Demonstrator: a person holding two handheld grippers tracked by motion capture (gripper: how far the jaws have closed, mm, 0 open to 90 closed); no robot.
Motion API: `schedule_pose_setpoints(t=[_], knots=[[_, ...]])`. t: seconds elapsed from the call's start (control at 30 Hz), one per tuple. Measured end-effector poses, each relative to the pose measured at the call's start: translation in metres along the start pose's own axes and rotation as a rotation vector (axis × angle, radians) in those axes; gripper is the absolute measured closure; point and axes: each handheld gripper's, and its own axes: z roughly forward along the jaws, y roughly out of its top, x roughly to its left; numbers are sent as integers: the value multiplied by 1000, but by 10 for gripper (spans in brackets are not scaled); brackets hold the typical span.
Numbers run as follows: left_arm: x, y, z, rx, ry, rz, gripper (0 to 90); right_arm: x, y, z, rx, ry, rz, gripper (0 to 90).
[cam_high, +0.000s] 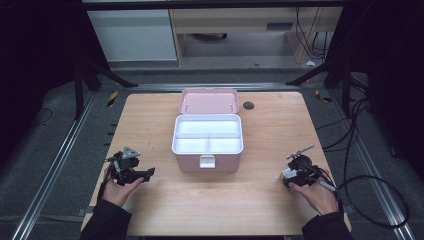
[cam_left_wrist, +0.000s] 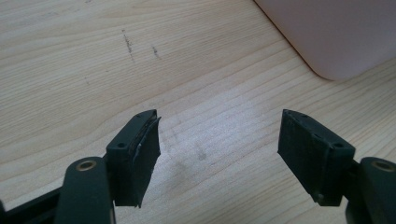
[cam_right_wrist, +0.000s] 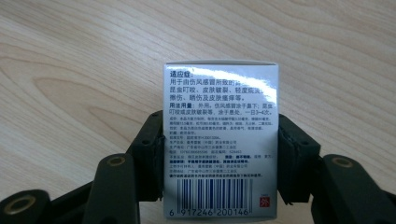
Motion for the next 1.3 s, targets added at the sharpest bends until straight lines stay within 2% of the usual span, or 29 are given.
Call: schedule_pose_setpoints(t=[0.3, 0.37, 0.4, 0.43, 0.47, 0.53, 0.57, 0.6, 0.63, 0.67, 0.73, 0.77, 0.87, 0.9, 1.0, 1.1, 1.13, 1.3], knots=[[0, 0, -1, -7, -1, -4, 302, -5, -3, 7, 25, 11, 18, 440], [0, 1, -2, -10, -4, -3, 303, -4, -3, 7, 2, 4, 18, 415], [0, 2, -2, -17, -8, -9, 307, -5, -2, 5, -22, 1, 14, 374], [0, 2, -3, -20, -14, -9, 307, -5, -2, 5, -22, 1, 14, 374], [0, 4, -4, -33, -17, -15, 311, -5, 0, -1, -68, -5, 11, 344], [0, 6, -6, -41, -22, -16, 313, -5, 1, -3, -86, -6, 11, 339], [0, 8, -8, -51, -26, -18, 321, -5, 4, -11, -154, -14, 2, 313], [-1, 13, -11, -67, -26, -11, 323, -5, 6, -14, -186, -10, 4, 307], [-1, 13, -11, -67, -26, -11, 325, -5, 6, -14, -186, -10, 4, 307], [-2, 18, -15, -87, -24, -10, 325, -4, 7, -17, -210, -3, 4, 304], [-3, 25, -20, -110, -27, -2, 341, -1, 15, -25, -296, 12, -5, 287], [-4, 29, -22, -124, -30, 2, 341, -1, 15, -25, -296, 12, -5, 287], [-9, 44, -28, -163, -37, 15, 358, 2, 25, -33, -379, 38, 2, 278], [-11, 52, -32, -187, -43, 22, 372, 6, 33, -38, -427, 50, -4, 278], [-14, 61, -35, -206, -56, 28, 378, 9, 42, -42, -457, 67, -9, 277], [-20, 74, -35, -230, -74, 37, 396, 21, 67, -48, -523, 117, -29, 269], [-22, 78, -34, -236, -82, 38, 396, 21, 67, -48, -523, 117, -29, 269], [-37, 95, -19, -224, -106, 73, 428, 42, 96, -47, -574, 166, -60, 276]])
